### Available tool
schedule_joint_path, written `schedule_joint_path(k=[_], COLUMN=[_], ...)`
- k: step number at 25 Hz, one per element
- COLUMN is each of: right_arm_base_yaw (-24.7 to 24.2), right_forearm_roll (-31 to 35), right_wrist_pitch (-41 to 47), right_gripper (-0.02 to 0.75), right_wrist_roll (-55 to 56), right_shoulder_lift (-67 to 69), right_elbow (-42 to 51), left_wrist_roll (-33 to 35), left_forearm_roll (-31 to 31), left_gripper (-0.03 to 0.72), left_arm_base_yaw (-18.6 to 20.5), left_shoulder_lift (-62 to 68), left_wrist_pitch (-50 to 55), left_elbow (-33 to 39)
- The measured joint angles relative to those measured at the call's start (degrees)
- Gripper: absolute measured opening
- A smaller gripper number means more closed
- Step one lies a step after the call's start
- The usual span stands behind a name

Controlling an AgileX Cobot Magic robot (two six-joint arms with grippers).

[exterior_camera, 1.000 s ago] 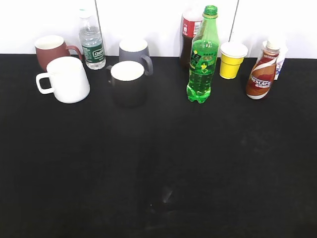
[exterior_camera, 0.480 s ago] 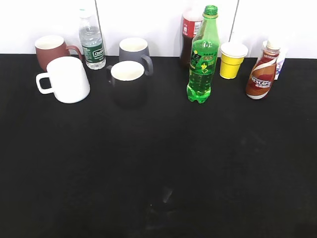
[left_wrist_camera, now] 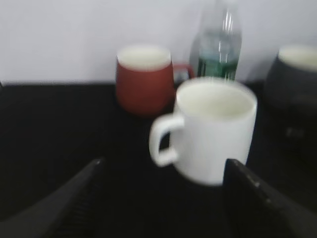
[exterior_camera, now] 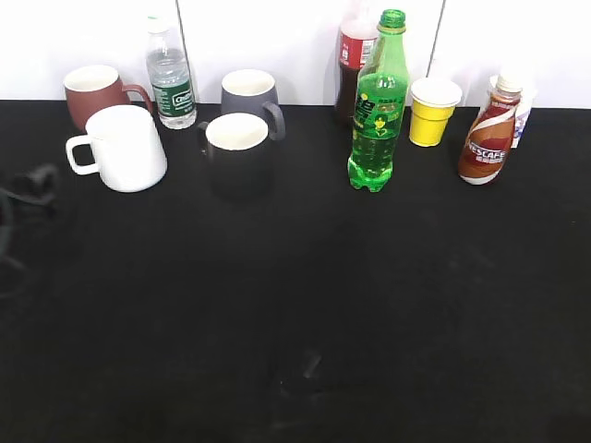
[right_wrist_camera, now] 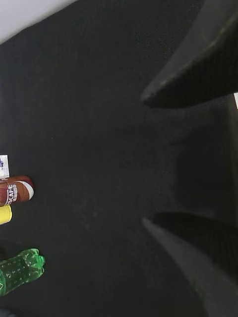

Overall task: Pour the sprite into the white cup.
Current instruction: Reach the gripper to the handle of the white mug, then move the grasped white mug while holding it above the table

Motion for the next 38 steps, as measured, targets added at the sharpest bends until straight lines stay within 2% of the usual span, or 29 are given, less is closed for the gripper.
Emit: schedule_joint_path(k=[6,13,15,17,18,19,20,23,26,28,31,35,38], right_arm_base_yaw=[0.00,0.00,0.00,0.00,0.00,0.00,0.00,0.00,0.00,0.00,0.00,0.00,0.00], right_forearm_roll=[0.25,0.37,0.37,0.37,0.37,0.37,0.39,0.06,-0.01,-0.11,-0.59,-1.03,-6.38], right_wrist_pitch=[0.00,0.00,0.00,0.00,0.00,0.00,0.00,0.00,-1.19,-9.73,-30.99,-78.12,-103.51], right_gripper=[0.494,0.494,0.494,0.494,0.494,0.494,0.494,0.494,0.494,0.494,0.494,0.494,0.494], right_wrist_roll=[0.06,0.00,0.00,0.00,0.00,0.04,0.04,0.04,-0.02,-0.02,-3.20,-3.60,-2.40], right_shoulder_lift=[0.00,0.00,0.00,0.00,0.00,0.00,0.00,0.00,0.87,4.93,16.68,42.70,67.91], right_elbow=[0.00,0.00,0.00,0.00,0.00,0.00,0.00,0.00,-0.53,-1.40,2.01,14.31,15.84], left_wrist_roll=[0.00,0.00,0.00,-0.06,-0.06,-0.06,0.01,0.01,0.81,0.86,0.86,0.86,1.00], left_forearm_roll=[-1.75,-5.51,-5.51,-3.00,-0.36,2.18,3.37,1.93,0.48,0.48,0.60,1.92,3.63], left_gripper=[0.552,0.516,0.470,0.361,0.267,0.138,0.089,0.088,0.069,0.069,0.068,0.068,0.068], left_arm_base_yaw=[0.00,0.00,0.00,0.00,0.06,0.08,0.14,0.14,0.15,0.15,0.15,0.15,0.15], left_shoulder_lift=[15.96,23.07,24.77,26.10,26.21,26.21,26.28,24.99,17.82,10.83,0.12,-8.42,-8.81], left_wrist_pitch=[-0.35,6.86,10.65,12.74,12.94,12.94,12.34,10.98,9.67,7.46,3.97,-0.07,-0.88], left_elbow=[-15.23,-28.85,-33.52,-37.15,-37.61,-37.66,-37.71,-35.24,-25.42,-18.84,-8.69,1.20,2.74])
